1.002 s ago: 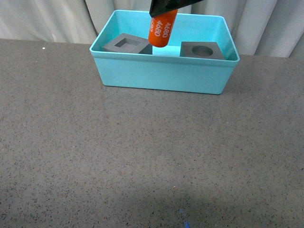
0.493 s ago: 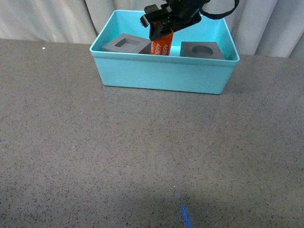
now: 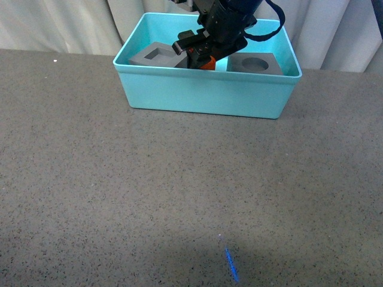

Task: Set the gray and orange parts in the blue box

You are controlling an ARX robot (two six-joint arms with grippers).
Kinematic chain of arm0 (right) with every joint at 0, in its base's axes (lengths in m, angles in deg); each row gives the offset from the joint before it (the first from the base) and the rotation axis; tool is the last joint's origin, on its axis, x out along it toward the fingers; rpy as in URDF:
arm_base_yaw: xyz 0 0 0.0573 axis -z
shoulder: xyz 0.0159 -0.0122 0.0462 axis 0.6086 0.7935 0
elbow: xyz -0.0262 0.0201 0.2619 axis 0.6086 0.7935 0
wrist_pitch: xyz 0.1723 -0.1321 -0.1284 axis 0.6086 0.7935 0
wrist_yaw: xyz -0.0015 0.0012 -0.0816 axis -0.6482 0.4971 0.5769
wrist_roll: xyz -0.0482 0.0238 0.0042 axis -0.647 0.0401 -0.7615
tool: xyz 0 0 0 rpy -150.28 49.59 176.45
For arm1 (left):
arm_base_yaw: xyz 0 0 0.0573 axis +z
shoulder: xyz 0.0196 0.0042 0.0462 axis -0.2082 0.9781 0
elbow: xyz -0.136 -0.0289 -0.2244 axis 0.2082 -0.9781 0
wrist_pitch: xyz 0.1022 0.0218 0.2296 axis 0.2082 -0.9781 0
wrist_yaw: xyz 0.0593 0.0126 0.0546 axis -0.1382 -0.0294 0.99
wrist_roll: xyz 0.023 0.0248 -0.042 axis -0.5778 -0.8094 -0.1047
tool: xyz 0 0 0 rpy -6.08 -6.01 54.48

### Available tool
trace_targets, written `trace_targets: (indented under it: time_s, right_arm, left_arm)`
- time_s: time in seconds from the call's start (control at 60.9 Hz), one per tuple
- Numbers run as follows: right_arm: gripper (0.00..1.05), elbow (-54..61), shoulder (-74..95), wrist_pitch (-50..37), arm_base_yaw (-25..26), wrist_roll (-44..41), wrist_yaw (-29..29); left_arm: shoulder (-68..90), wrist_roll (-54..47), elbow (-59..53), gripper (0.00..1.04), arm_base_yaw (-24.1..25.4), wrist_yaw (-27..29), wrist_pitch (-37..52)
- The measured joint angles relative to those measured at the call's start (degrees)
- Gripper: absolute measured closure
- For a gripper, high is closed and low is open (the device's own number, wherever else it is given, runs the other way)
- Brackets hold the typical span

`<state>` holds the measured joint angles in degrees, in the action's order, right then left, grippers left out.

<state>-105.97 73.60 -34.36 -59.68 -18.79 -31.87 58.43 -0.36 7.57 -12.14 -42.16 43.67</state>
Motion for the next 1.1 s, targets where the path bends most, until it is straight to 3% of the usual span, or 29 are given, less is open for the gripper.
trace_targets:
  time_s: [0.197,0.411,0.509,0.871,1.101]
  right_arm:
    - [0.59,-2.43,1.2,1.03,0.04,1.09,0.22]
    - [0.28,-2.38,1.18,0.63,0.04,2.14,-0.15]
    - [0.08,0.87,-0.28,-2.4,0.31,3.02,0.15]
    - [0.1,19.69,-15.43,-15.65,2.49,6.6,0.35]
    - [0.1,39.76,-32.02,-31.17,4.48,8.79,3.41]
  left_arm:
    - [0.0,0.0,0.0,0.07,0.0,0.0,0.0]
    - [0.0,0.0,0.0,0.07,0.0,0.0,0.0]
    - [0.0,0.0,0.0,0.07,0.0,0.0,0.0]
    - [0.0,0.0,0.0,0.07,0.0,0.0,0.0]
    - [0.0,0.0,0.0,0.07,0.0,0.0,0.0]
